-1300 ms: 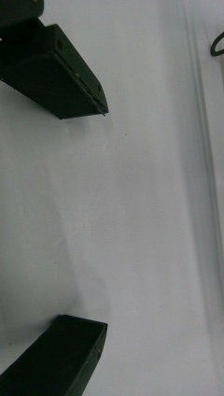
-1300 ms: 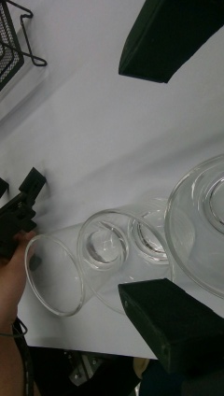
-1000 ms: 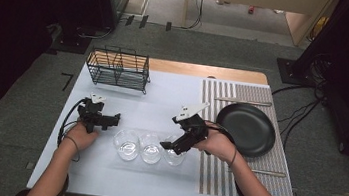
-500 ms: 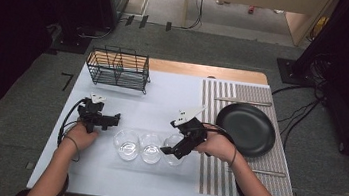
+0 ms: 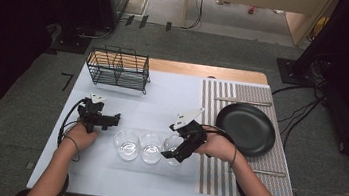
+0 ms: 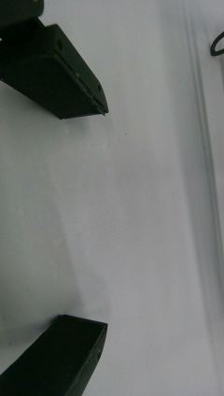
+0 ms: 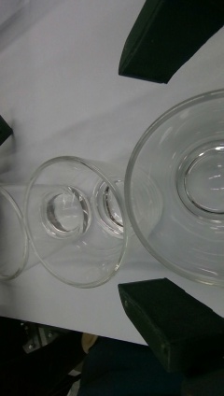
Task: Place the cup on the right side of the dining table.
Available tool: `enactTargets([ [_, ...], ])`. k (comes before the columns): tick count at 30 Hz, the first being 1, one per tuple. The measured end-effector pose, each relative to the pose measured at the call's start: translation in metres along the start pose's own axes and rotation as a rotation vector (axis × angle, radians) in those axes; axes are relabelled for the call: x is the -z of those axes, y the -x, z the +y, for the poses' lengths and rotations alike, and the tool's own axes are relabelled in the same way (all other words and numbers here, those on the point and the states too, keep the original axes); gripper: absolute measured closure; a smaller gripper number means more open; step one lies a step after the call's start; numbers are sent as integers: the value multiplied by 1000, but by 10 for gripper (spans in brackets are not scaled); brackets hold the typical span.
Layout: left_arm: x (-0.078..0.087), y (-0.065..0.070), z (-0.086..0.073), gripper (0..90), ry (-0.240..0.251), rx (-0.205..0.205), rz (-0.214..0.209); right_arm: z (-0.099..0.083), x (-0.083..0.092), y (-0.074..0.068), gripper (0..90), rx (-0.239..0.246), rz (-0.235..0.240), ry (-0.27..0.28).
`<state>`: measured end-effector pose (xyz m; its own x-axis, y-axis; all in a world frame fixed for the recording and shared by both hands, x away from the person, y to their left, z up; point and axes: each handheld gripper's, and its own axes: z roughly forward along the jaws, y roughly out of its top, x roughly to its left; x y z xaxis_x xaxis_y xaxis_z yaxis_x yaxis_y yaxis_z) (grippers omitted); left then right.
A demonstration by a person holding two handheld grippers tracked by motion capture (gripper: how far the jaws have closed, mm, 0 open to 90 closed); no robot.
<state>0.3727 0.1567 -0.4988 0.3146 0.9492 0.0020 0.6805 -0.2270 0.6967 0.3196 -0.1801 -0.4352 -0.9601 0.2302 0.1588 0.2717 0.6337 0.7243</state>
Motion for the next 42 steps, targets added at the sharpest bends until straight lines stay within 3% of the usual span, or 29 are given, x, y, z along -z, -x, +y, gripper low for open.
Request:
enactTargets([
  [15, 0, 0, 0, 0, 0, 0, 0, -6, -6, -4, 11, 41, 35, -53],
  [20, 0, 0, 0, 0, 0, 0, 0, -8, -7, -5, 12, 72, 26, -64],
  [23, 0, 0, 0, 0, 0, 0, 0, -9, -8, -6, 115, 89, -10, -71],
  [24, 0, 0, 0, 0, 0, 0, 0, -10, -9, -6, 113, 91, -23, -76],
  [42, 0, 0, 0, 0, 0, 0, 0, -12, -10, -3, 175, 79, 25, -79],
])
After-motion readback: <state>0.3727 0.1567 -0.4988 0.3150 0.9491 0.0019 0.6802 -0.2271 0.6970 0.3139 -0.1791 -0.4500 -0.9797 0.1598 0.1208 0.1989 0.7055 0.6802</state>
